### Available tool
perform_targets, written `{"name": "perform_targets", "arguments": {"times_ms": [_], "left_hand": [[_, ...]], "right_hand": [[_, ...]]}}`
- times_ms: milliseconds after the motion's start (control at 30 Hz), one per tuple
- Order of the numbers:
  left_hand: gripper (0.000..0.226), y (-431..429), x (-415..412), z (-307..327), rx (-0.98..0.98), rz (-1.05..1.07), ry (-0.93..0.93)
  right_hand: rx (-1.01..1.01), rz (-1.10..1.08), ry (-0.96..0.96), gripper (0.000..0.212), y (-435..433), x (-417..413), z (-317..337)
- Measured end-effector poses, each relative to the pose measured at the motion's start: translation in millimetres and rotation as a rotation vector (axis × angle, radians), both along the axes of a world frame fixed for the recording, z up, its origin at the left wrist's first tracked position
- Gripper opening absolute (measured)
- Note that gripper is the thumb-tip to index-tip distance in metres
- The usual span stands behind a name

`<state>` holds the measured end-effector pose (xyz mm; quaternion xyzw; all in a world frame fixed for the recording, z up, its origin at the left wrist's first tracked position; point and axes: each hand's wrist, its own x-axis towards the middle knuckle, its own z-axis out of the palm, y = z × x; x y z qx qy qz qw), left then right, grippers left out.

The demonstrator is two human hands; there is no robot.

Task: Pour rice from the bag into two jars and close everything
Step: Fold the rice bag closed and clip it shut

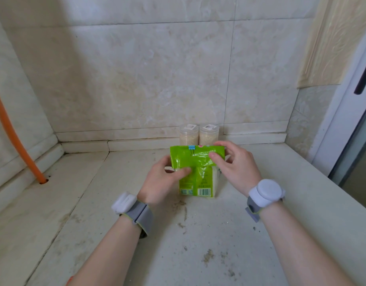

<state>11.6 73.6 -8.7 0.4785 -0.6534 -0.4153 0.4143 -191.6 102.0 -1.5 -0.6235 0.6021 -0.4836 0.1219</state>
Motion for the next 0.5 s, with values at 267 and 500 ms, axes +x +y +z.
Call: {"name": "perform_targets", "arguments": {"times_ms": [267, 500], "left_hand": [[0.047, -3.6, 5.5, -13.1, 0.109, -0.013, -0.089], [0.039, -16.2, 12.9, -22.6, 0.014, 0.261, -0.128]], "right_hand": [[0.184, 0.067, -0.292, 0.029, -2.0, 16.6, -11.2], [0.094, -0.005, -0.411, 0.030, -17.0, 41.2, -25.0]]}}
